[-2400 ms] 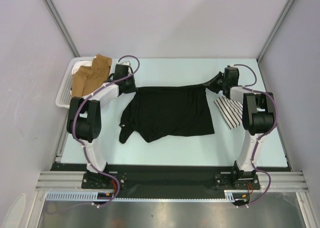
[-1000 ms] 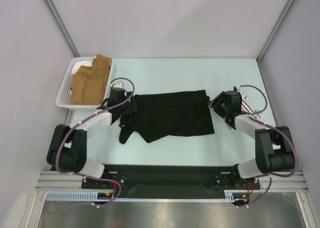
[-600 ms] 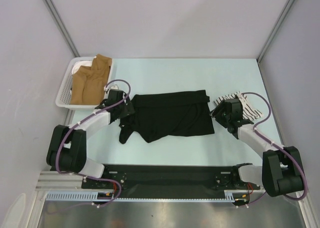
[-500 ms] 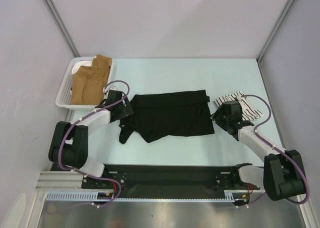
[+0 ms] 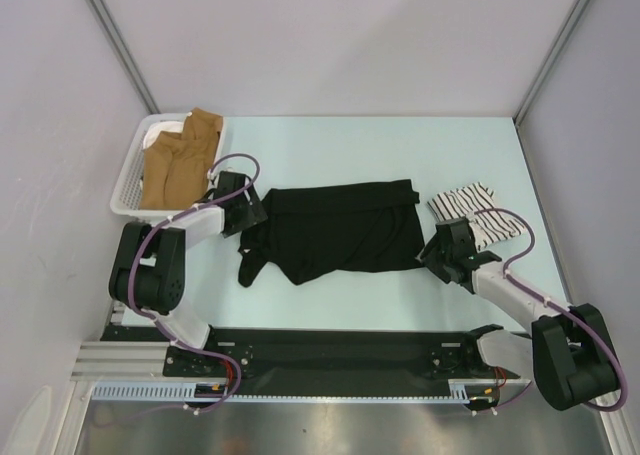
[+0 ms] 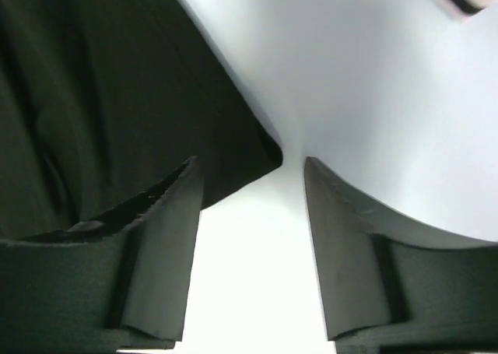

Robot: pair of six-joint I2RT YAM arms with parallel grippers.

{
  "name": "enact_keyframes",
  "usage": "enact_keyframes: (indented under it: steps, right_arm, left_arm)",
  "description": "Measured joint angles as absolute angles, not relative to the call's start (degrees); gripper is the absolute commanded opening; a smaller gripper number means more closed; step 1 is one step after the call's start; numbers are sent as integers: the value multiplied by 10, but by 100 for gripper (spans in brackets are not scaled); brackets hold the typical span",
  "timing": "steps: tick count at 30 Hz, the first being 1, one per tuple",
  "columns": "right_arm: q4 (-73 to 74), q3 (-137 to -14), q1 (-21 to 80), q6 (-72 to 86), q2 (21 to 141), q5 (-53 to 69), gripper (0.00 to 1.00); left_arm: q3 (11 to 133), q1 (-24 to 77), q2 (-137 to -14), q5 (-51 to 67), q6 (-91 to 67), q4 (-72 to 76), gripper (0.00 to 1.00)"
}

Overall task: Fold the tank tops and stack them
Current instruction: Fold the tank top

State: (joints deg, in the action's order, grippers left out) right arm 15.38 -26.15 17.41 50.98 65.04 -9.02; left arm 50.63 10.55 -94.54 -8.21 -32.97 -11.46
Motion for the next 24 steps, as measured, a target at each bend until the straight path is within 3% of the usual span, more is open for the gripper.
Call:
enact_keyframes:
  steps: [2,3,5,6,9,20,24]
  right_arm:
    - [152,-262,182,519,655,-96,50]
    - [152,-263,185,521,657,-99,37]
    - [157,-263,188,529,661,-106,25]
    - [163,-263,189,533,663,-111,13]
    - [191,-269,190,543,660,-136,2]
    - [286,-274,137,566,567,-206,0]
    - [289,-269,132,566,562,-207,0]
  left_arm:
    - [506,105,-945,-82,-330,-114,82]
    - [506,105,-945,-82,-330,-114,82]
    - [506,105,-945,-82,-330,-114,81]
    - [506,105,-945,-82,-330,-115,80]
    - [502,104,-939,-83,-330,-116,80]
    - [477,97,-820,-87,-329,-157,87]
    - [446,99,-748,-72,-330,-159,81]
